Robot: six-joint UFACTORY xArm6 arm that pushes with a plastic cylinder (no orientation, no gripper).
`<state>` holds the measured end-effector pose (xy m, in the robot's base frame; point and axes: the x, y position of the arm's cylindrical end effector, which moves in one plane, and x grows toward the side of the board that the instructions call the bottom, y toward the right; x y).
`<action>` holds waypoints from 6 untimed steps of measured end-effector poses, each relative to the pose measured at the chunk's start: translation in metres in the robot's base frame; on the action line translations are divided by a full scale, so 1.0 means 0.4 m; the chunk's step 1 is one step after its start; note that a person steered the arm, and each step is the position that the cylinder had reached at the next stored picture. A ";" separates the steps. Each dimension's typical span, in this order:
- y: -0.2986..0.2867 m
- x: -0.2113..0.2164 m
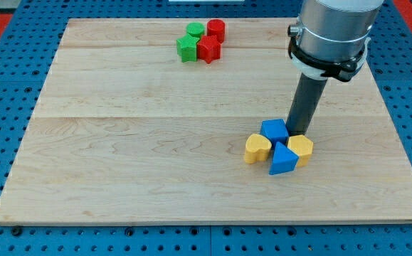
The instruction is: Point your arm closer to the red circle
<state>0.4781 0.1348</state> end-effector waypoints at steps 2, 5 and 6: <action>0.014 -0.133; 0.166 -0.563; 0.126 -0.582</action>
